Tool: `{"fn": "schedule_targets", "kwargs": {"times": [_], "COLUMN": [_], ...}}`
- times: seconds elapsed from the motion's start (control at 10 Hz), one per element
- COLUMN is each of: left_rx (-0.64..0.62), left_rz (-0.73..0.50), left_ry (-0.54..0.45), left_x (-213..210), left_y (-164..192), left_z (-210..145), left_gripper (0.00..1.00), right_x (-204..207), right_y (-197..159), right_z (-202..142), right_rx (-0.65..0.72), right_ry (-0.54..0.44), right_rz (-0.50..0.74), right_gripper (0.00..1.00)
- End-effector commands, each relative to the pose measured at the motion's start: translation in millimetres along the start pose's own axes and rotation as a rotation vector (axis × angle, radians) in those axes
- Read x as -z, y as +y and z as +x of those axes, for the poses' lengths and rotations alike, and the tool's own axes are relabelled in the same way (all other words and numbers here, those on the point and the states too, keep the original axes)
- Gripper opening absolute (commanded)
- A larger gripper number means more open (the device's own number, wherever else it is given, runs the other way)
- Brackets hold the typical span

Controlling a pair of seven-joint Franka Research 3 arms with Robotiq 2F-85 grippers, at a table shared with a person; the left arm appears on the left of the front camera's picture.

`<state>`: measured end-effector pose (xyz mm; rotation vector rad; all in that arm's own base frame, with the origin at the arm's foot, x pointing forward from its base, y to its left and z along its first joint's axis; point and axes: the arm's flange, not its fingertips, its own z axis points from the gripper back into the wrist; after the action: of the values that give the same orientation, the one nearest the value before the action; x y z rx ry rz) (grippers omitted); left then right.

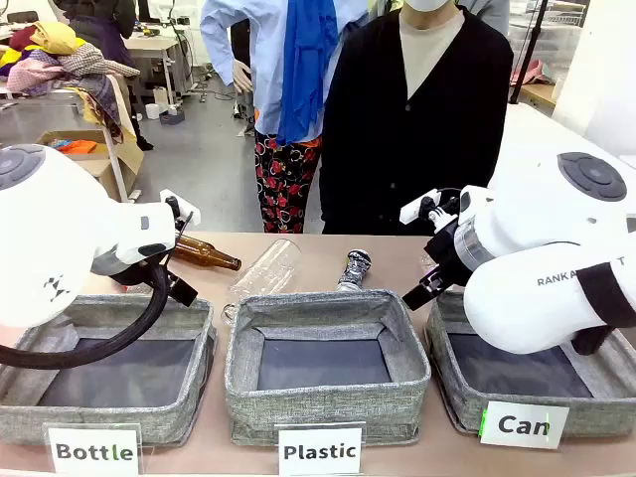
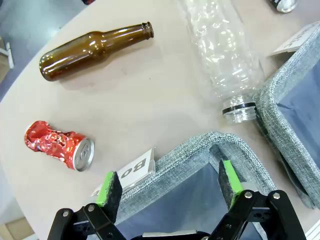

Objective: Sort the can waste into the basket.
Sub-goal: Pick up the can waste from the table and place it in the right Fabric basket.

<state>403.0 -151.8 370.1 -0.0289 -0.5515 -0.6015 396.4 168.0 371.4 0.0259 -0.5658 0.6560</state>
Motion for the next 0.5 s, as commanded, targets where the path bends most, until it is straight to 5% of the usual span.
{"fn": "schedule_targets", "kwargs": {"times": [0.0, 0.4], "left_rx": [0.000, 0.000], "left_rz": [0.000, 0.000], "left_ry": [0.000, 0.000], "left_x": [-0.1, -0.1], "left_y": [0.0, 0.0], "left_z": [0.0, 0.0], "left_gripper": [1.00, 1.00], "right_x": [0.0, 0.0], "right_y": [0.0, 0.0], "right_z": [0.0, 0.0], "right_rx": [0.000, 0.000], "right_ry": [0.000, 0.000], "right_rz": [0.000, 0.000], "right_gripper": [1.00, 1.00]}}
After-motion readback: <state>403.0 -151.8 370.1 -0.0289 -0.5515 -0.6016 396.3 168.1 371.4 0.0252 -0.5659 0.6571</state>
